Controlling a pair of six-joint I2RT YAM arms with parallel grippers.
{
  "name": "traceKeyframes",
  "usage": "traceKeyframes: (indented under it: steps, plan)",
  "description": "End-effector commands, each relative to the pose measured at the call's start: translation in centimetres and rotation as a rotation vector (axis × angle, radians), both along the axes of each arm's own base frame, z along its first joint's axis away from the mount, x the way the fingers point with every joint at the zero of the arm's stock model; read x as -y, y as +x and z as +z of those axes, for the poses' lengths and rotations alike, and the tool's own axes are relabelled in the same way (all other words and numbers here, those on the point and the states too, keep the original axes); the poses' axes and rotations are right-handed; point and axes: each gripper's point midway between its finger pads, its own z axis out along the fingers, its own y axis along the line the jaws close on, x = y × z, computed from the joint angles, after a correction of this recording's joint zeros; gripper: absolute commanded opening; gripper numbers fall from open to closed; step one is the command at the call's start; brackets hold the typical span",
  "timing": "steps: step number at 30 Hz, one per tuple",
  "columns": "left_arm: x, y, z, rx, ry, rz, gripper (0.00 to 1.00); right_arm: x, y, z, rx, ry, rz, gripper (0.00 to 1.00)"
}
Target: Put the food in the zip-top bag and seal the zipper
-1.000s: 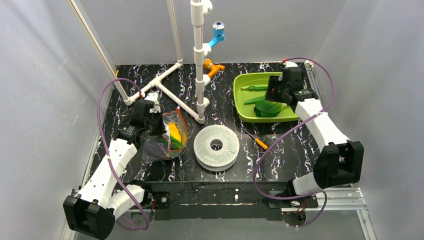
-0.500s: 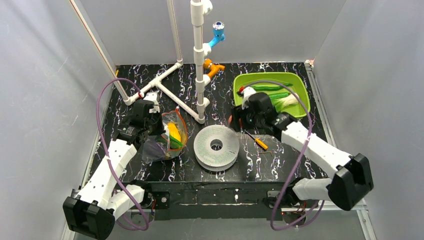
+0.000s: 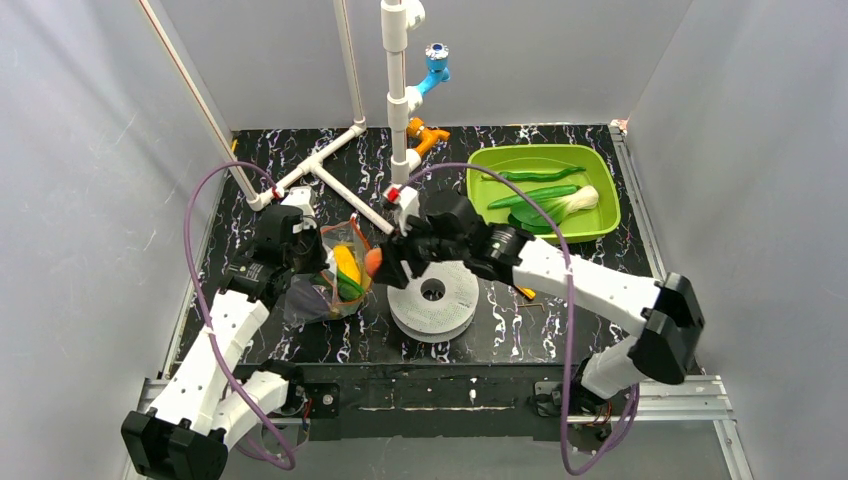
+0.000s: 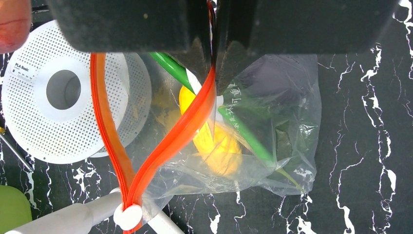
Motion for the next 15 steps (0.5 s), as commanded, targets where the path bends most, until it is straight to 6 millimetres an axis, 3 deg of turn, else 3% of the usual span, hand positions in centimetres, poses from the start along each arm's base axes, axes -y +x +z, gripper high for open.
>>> traceKeyframes:
  steps: [1, 6, 10, 15]
  plan:
    - [-0.2, 0.0, 0.4, 0.033, 0.012, -0.005, 0.00, -4.4, 0.2, 5.2, 0.050, 0.121, 0.083, 0.28]
    - [-0.2, 0.0, 0.6, 0.040, 0.011, -0.005, 0.00, -6.8, 1.6, 3.8, 0.023, 0.031, 0.006, 0.36]
    - [-0.2, 0.0, 0.7, 0.049, 0.005, -0.006, 0.00, -7.2, 3.3, 2.3, 0.021, -0.038, -0.078, 0.45]
    - [-0.2, 0.0, 0.8, 0.051, 0.004, -0.006, 0.00, -7.8, 4.9, 2.0, 0.050, -0.060, -0.126, 0.61]
